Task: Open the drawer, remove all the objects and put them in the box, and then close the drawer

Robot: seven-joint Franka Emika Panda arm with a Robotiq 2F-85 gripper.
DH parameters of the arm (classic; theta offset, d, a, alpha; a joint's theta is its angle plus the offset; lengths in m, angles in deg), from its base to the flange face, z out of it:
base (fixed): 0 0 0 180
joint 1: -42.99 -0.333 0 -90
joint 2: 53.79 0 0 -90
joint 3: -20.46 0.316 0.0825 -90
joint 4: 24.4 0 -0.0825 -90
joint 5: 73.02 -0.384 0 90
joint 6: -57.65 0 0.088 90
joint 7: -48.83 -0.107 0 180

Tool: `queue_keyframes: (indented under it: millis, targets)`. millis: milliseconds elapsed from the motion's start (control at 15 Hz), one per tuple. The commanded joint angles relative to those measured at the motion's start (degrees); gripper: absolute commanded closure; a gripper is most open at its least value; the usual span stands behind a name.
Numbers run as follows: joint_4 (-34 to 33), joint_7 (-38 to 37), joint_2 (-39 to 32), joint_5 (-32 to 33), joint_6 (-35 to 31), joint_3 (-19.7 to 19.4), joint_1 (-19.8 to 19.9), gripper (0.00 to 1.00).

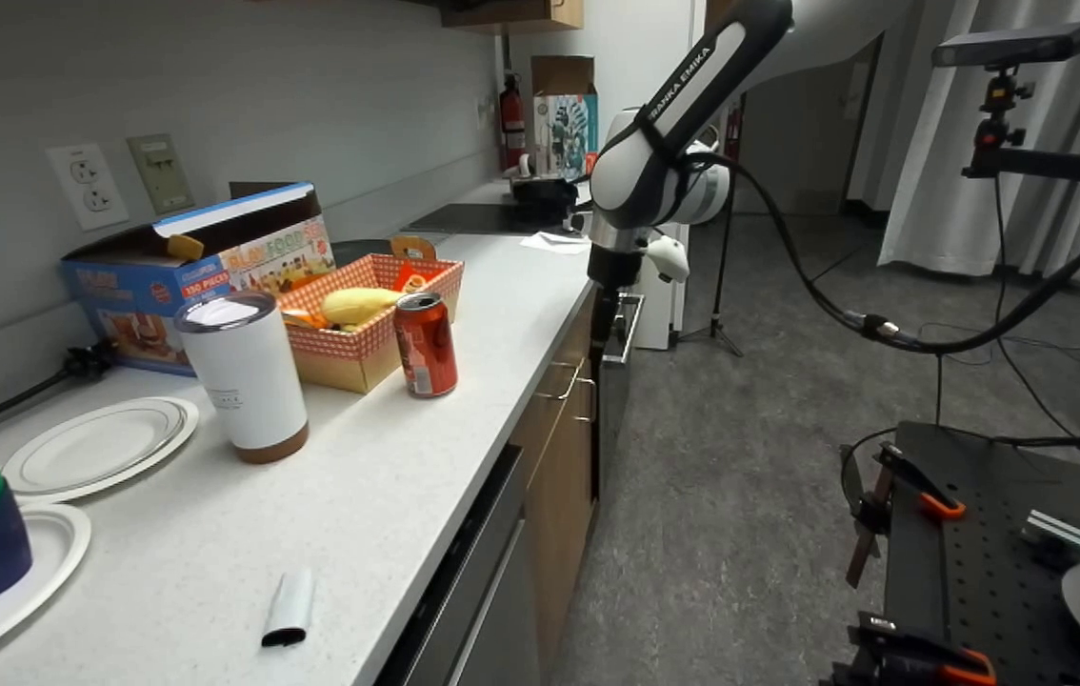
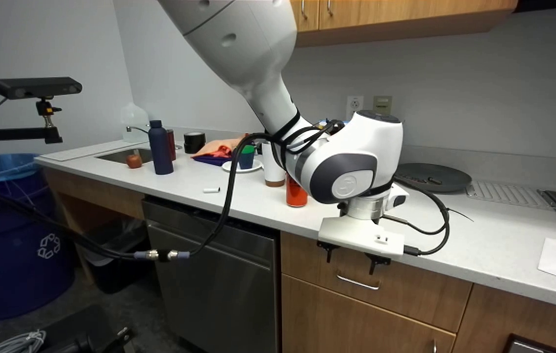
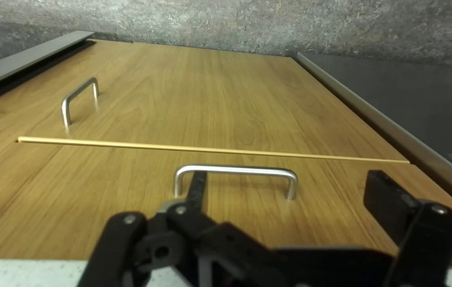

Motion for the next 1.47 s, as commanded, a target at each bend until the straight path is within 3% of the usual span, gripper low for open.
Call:
queue_keyframes:
  millis: [0,400,933,1067,1400]
  targets:
    - [4.9,-0.1,4.9,0.4,0.2,-1.9,-2.0,0.00]
    - [16.3,-3.0,16.4,4.6,-2.8,-4.6,-6.8,0.00]
    - [27.0,-10.7,30.3,11.7,-17.9,-8.3,-12.5,0.00]
    - [28.4,-10.1,31.6,9.7,-21.2,-6.5,-11.4,0.00]
    - [31.3,-3.6,32.7,-3.8,-28.7,-5.1,-15.2,0.00]
